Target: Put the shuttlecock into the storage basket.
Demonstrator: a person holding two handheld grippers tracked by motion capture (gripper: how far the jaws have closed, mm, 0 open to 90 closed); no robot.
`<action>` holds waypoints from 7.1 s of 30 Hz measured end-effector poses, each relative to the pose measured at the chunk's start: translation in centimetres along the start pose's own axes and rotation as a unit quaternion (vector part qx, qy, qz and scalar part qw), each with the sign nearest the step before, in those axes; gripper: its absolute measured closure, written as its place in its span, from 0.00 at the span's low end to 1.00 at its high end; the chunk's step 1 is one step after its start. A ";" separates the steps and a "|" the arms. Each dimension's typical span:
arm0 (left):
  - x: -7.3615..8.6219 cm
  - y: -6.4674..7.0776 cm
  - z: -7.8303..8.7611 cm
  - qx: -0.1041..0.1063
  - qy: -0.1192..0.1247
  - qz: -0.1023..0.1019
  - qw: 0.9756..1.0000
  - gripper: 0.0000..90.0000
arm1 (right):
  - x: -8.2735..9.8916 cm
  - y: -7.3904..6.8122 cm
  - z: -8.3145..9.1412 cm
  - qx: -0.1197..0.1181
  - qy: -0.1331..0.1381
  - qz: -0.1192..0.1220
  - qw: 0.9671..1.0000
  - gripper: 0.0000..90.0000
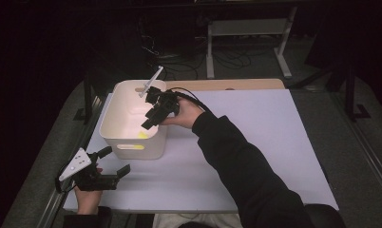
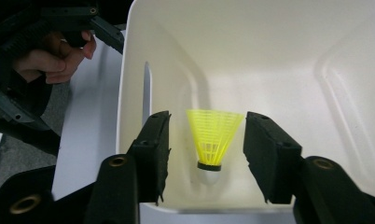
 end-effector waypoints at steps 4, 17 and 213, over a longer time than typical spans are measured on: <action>0.0 0.0 0.0 0.000 -0.001 -0.001 1.000 0.00 | 0.2 0.0 0.4 0.003 0.005 -0.005 1.000 0.43; 0.0 0.0 0.0 0.001 -0.001 -0.001 1.000 0.00 | 1.1 0.3 2.7 0.044 0.031 -0.019 0.998 0.15; 0.2 0.1 0.0 -0.006 -0.010 -0.003 1.000 0.00 | 32.4 -6.7 13.8 0.190 0.192 -0.168 0.948 0.00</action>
Point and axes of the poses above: each handheld gripper's, and its own axes: z roughly backward along the jaws, x roughly out of its underside, y roughly to its right, the point moved 4 cm from there along -z, roughly forward along the jaws, and after that the axes turned 7 degrees about -x, right-handed, at the moved point
